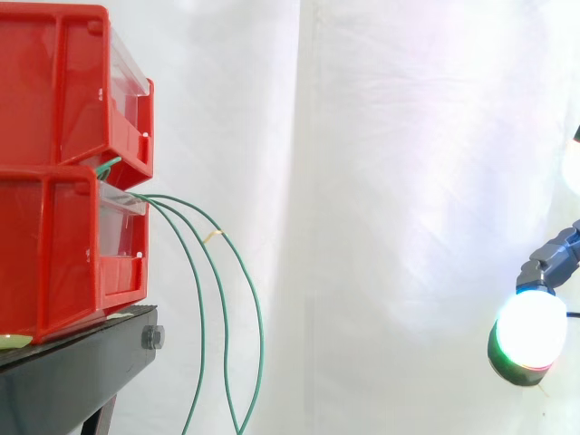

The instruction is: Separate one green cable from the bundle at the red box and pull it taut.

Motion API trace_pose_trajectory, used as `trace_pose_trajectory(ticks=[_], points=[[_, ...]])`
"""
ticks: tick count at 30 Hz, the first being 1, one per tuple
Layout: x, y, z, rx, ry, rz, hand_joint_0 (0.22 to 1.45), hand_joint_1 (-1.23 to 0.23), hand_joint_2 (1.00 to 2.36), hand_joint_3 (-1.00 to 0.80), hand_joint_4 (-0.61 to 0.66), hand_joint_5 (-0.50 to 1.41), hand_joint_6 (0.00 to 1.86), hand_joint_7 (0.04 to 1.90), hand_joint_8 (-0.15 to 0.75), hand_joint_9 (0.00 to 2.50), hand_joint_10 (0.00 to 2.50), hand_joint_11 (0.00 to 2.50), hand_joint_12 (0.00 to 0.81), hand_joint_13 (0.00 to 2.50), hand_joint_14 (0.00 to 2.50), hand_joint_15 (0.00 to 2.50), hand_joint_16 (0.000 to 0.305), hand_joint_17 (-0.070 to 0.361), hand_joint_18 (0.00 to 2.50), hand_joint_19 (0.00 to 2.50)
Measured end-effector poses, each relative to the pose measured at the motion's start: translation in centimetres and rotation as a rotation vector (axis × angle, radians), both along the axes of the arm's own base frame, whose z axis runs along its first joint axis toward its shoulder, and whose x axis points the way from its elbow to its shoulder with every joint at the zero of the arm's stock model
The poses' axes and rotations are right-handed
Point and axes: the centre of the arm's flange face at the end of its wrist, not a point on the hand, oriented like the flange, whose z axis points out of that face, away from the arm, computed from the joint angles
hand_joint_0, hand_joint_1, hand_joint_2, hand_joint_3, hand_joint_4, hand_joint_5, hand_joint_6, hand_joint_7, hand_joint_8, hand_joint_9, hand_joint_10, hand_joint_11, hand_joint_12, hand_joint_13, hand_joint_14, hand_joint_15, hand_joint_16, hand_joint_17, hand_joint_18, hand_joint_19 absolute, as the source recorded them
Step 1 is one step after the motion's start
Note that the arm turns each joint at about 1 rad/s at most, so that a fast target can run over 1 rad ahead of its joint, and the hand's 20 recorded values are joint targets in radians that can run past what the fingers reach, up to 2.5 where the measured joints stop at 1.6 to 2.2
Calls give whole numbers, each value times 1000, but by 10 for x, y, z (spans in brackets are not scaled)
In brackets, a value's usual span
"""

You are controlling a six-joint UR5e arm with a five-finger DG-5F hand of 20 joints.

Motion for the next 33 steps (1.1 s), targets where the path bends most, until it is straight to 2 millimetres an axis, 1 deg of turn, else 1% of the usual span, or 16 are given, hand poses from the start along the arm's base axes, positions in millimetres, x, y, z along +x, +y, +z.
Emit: trace_pose_trajectory(ticks=[15, 23, 25, 28, 30, 31, 32, 33], points=[[0, 0, 0, 0, 0, 0, 536, -220, 1000, -500, 234, -210, 501, 655, 299, 908, 14, 467, 388, 839, 16, 490, 45, 102, 718, 711], [0, 0, 0, 0, -1, 0, 534, -241, 1000, -500, 226, -209, 502, 657, 298, 903, 14, 462, 387, 838, 16, 493, 45, 102, 717, 711], [0, 0, 0, 0, -1, 0, 533, -208, 1000, -500, 226, -209, 502, 657, 299, 904, 16, 462, 385, 837, 16, 497, 46, 103, 716, 710], [0, 0, 0, 0, 0, -1, 533, -199, 1000, -500, 241, -207, 502, 650, 295, 910, 16, 468, 385, 837, 16, 493, 46, 103, 705, 712], [0, 0, 0, 0, 0, -1, 534, -221, 1000, -500, 234, -212, 501, 643, 298, 909, 14, 462, 384, 837, 17, 500, 46, 103, 705, 712], [0, 0, 0, 0, 0, -1, 531, -302, 1000, -500, 232, -216, 501, 635, 299, 904, 13, 458, 387, 837, 18, 493, 46, 103, 707, 710], [0, 0, 0, 0, 0, -1, 535, -341, 1000, -500, 225, -223, 501, 622, 297, 885, 13, 454, 385, 830, 16, 490, 46, 103, 703, 710], [0, 0, 0, 0, 0, -1, 535, -344, 1000, -500, 227, -225, 501, 617, 296, 883, 13, 453, 384, 828, 16, 489, 46, 103, 703, 712]])
